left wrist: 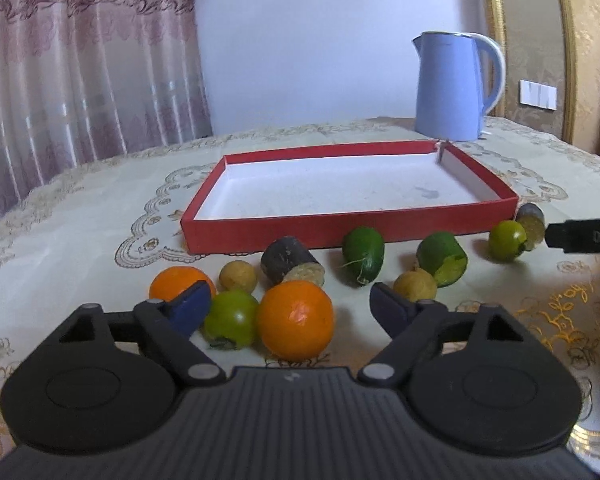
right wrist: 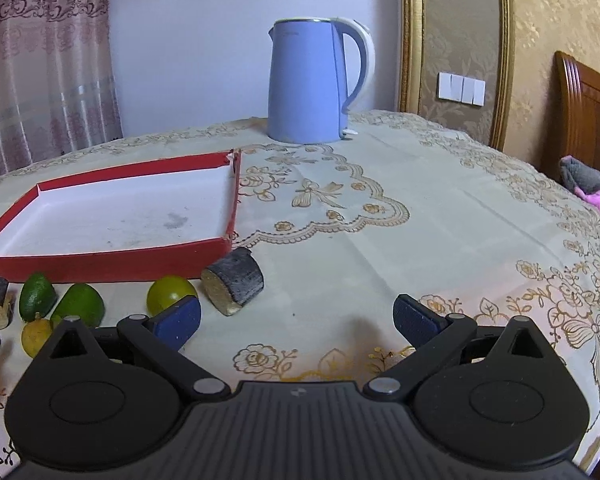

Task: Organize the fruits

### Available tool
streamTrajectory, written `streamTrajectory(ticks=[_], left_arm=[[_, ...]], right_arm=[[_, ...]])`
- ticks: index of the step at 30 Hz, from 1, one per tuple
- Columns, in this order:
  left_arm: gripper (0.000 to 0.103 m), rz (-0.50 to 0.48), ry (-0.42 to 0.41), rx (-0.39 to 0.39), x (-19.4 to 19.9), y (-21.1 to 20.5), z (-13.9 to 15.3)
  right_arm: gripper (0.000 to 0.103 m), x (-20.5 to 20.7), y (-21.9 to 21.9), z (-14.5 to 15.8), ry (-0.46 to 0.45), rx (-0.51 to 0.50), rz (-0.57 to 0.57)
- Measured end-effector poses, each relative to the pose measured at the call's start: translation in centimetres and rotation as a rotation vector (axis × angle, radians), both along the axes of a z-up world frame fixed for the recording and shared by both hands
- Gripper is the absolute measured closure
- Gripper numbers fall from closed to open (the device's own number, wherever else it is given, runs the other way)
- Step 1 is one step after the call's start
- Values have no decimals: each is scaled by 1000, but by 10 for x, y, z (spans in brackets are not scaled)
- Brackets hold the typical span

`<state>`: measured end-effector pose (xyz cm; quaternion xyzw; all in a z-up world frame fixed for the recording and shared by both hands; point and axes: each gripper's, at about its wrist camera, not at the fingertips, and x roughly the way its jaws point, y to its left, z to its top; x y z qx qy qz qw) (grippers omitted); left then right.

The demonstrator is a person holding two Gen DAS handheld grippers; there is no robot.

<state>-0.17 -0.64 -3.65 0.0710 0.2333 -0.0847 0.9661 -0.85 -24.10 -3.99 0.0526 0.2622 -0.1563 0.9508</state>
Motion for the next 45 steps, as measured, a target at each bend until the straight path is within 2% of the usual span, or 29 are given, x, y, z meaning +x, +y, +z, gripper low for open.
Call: streamTrajectory(ticks=[5,7,15,20,27,31,34,37,45], left_arm=[[32,-24,-37,37,-9,-1,-2],[32,-20,-34,49,-8,-1,-3],[31,3,-18,13,-8,15,0],[31,-23,28,-87,-9,39,3],[31,-46,54,-170,-17,74,5],[32,-1,85,-190,-8,85,4],[35,4,144,-248,1,91,0],[35,25,115,-190,1,81,3],[35,-1,101,-191,0,60,12]], right_arm=[[0,1,-1,-1,5,2,-2],[0,2,-1,-2,5,5,-1],[0,3,-1,-2,8,6,-2],[0,3,-1,-2,9,11,1],[0,4,-1,-2,11,5,-2],[0,4,0,-2,12,3,-1],[0,4,1,-2,10,-8,-3],[0,5,1,-2,14,-16,-7],[0,4,1,-1,15,-22,-11]])
